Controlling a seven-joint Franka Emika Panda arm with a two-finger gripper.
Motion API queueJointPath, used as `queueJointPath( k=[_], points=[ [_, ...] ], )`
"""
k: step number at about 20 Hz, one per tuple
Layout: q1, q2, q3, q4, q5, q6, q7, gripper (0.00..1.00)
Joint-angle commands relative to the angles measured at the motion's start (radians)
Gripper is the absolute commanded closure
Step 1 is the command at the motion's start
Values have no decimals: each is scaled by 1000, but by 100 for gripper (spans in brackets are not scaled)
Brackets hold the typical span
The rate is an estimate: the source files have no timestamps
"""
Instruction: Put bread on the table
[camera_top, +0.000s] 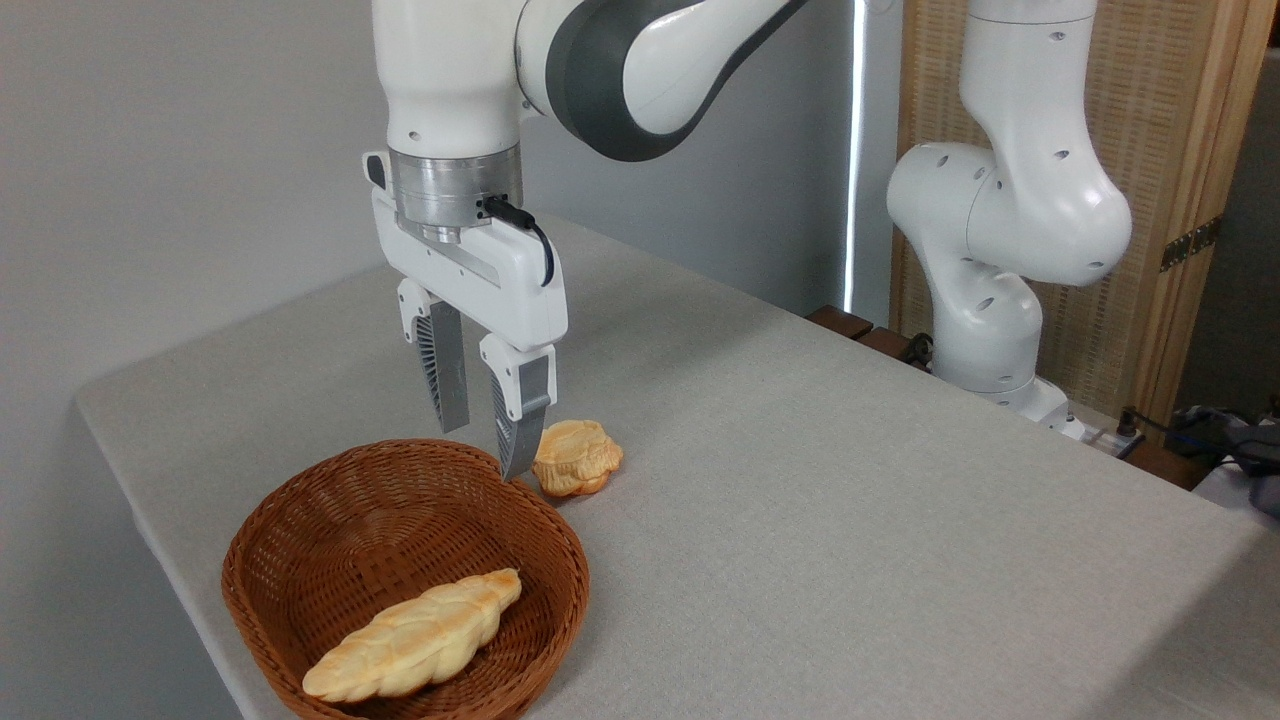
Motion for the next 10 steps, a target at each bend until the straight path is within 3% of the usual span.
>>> queueJointPath(
  k=[1, 10],
  points=[
    [-5, -9, 8, 6, 1, -26, -3, 0],
    [-3, -8, 10, 15, 1, -26, -5, 0]
  ],
)
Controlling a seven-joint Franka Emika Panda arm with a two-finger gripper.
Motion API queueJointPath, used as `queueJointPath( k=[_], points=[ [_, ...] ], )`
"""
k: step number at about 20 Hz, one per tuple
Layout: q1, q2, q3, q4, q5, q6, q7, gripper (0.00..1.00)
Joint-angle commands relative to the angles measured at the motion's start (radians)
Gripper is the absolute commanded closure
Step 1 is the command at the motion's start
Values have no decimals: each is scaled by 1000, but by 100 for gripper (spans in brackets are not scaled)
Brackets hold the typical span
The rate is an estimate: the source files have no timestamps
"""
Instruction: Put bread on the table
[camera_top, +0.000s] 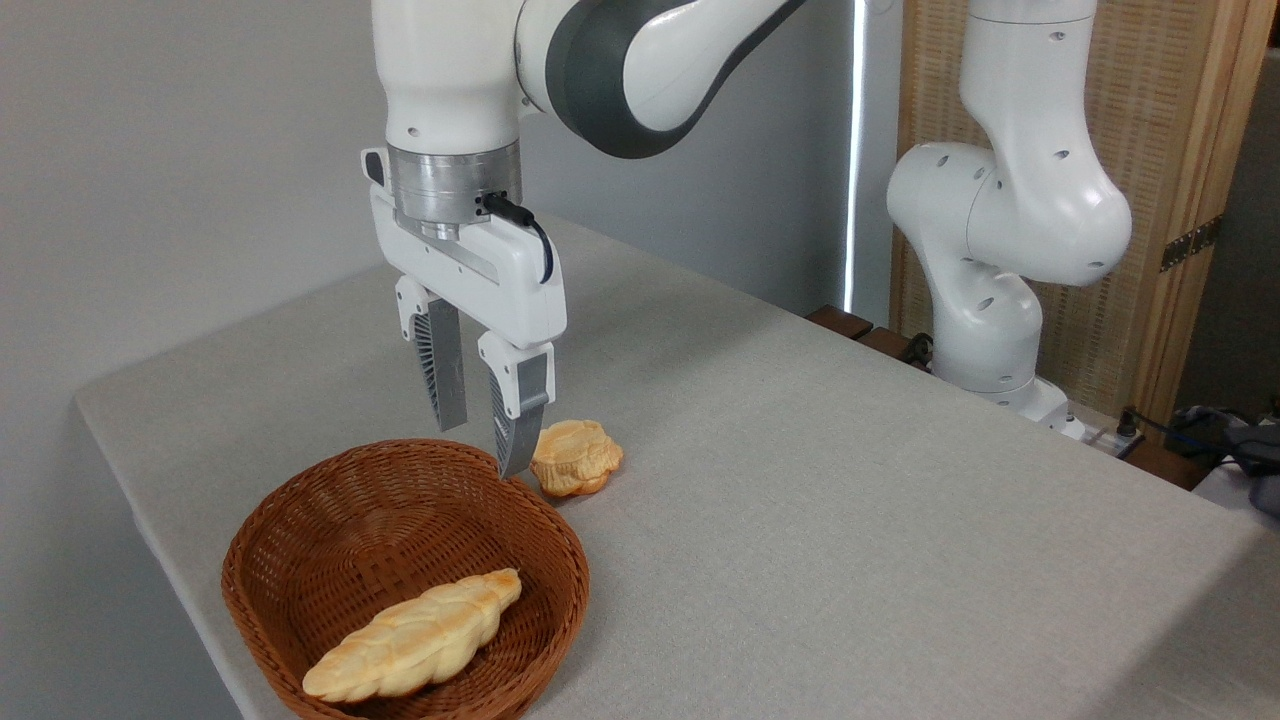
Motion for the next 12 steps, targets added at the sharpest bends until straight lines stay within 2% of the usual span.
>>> queueJointPath(
  k=[1, 12],
  points=[
    [-4, -9, 9, 10, 1, -26, -6, 0],
    [-2, 4, 9, 10, 1, -9, -8, 0]
  ],
)
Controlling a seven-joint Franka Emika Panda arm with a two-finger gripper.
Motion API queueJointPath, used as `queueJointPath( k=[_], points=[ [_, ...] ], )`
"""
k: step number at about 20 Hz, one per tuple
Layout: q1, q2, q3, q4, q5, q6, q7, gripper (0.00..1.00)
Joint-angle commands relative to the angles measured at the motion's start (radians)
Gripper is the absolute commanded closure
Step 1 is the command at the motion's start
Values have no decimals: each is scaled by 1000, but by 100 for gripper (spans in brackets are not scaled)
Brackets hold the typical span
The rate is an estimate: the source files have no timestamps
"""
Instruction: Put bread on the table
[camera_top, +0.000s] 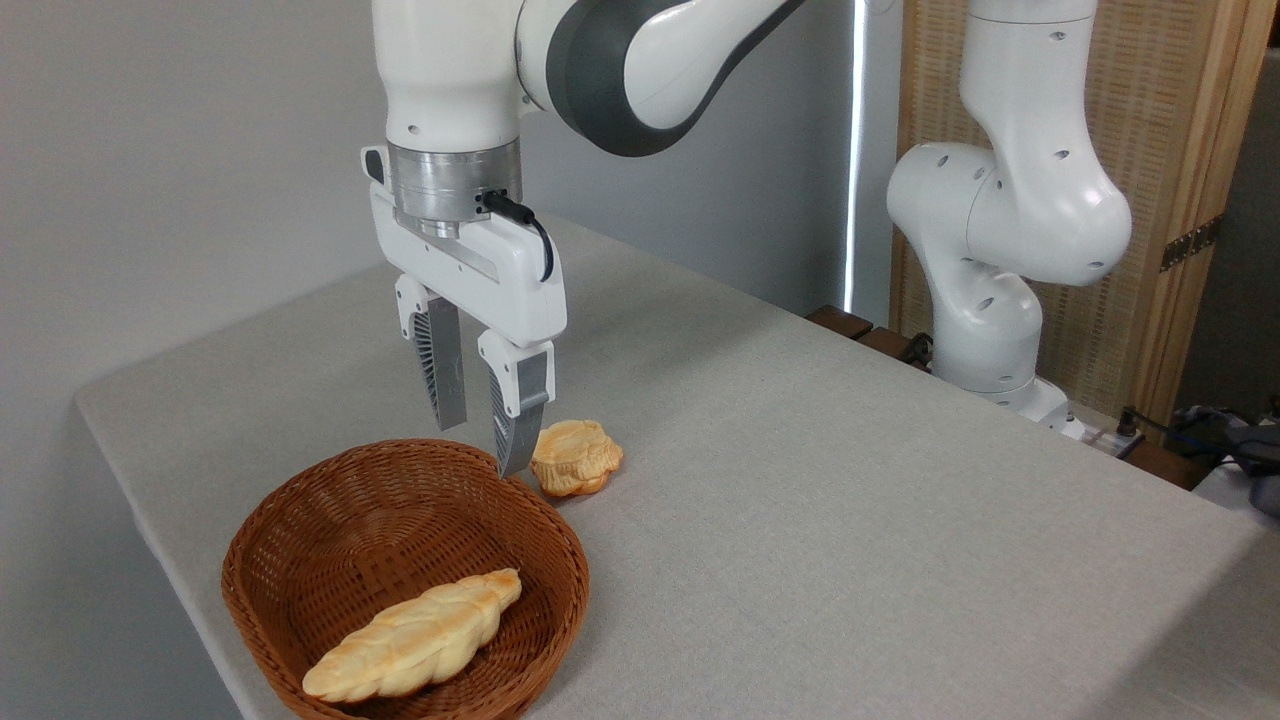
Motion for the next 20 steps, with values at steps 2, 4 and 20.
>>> queueJointPath(
  k=[2, 4, 20],
  points=[
    [-3, 13, 8, 16, -2, 22, -12, 0],
    [-1, 18, 10, 15, -7, 92, -17, 0],
    [-2, 171, 117, 10, -4, 407, -6, 0]
  ],
)
